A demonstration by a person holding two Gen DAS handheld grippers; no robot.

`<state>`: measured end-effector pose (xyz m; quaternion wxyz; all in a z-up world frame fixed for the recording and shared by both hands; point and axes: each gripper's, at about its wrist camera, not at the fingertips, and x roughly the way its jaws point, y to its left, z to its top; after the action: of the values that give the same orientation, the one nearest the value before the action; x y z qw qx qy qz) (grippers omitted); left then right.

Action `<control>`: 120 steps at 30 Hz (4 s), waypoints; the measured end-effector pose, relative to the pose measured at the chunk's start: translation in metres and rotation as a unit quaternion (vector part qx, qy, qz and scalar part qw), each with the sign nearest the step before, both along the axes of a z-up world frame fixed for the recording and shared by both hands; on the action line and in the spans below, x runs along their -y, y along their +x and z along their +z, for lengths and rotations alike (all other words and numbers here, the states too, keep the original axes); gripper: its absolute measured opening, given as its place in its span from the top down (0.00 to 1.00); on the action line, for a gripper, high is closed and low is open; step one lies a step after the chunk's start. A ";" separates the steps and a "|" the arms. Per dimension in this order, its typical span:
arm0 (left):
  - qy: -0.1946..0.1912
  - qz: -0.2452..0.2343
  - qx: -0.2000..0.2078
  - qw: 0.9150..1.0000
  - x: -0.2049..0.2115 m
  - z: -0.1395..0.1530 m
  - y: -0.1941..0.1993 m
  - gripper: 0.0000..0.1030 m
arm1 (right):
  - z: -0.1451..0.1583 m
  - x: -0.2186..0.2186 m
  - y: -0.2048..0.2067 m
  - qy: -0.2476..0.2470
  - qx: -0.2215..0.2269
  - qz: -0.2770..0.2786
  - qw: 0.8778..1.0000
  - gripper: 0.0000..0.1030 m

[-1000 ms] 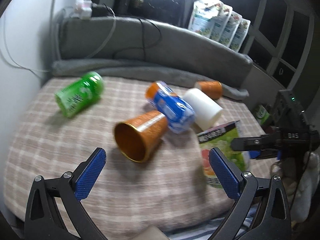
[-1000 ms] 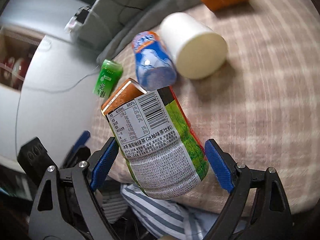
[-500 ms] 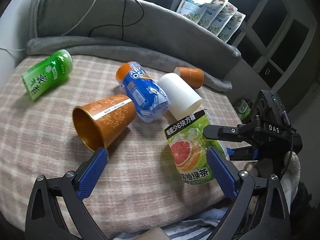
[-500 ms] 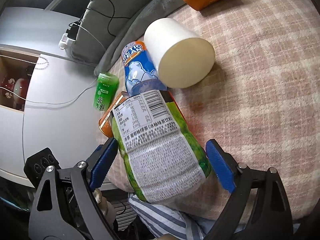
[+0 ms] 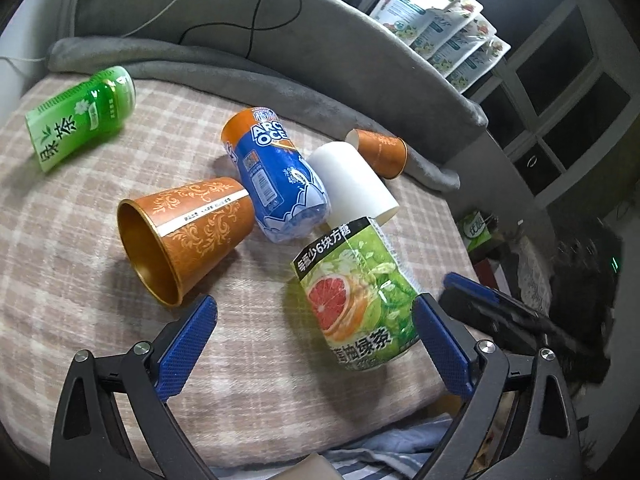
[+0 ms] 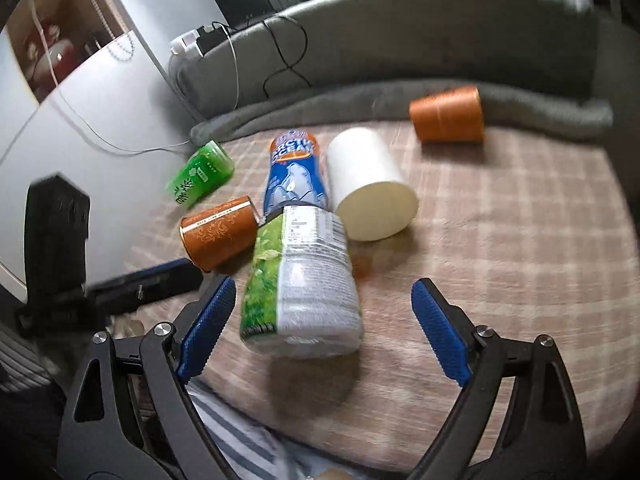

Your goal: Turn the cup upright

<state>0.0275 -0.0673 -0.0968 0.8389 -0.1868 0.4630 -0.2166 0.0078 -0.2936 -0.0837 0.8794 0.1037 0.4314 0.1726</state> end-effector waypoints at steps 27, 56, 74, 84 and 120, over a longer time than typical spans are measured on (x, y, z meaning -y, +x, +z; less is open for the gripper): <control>-0.090 0.028 -0.141 0.985 0.025 -0.035 0.041 0.09 | -0.009 0.055 -0.035 0.017 0.009 -0.071 0.997 0.11; -0.061 0.014 -0.103 0.993 0.041 -0.025 0.044 0.23 | -0.012 0.060 -0.029 0.012 0.011 -0.084 0.996 0.11; 0.024 -0.018 0.007 1.000 0.062 0.000 0.025 0.26 | -0.009 0.059 -0.029 0.011 0.015 -0.093 0.996 0.11; 0.089 -0.025 0.094 0.991 0.072 0.007 0.012 0.27 | -0.009 0.060 -0.029 0.014 0.016 -0.099 0.995 0.11; 0.098 -0.127 0.112 0.981 0.066 0.005 -0.056 0.23 | 0.007 0.048 -0.058 0.014 0.042 -0.107 0.993 0.11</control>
<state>-0.0283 -0.1334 -0.0918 0.8655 -0.0180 0.4050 -0.2943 -0.0504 -0.3417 -0.0767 0.9087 0.1545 0.3777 0.0877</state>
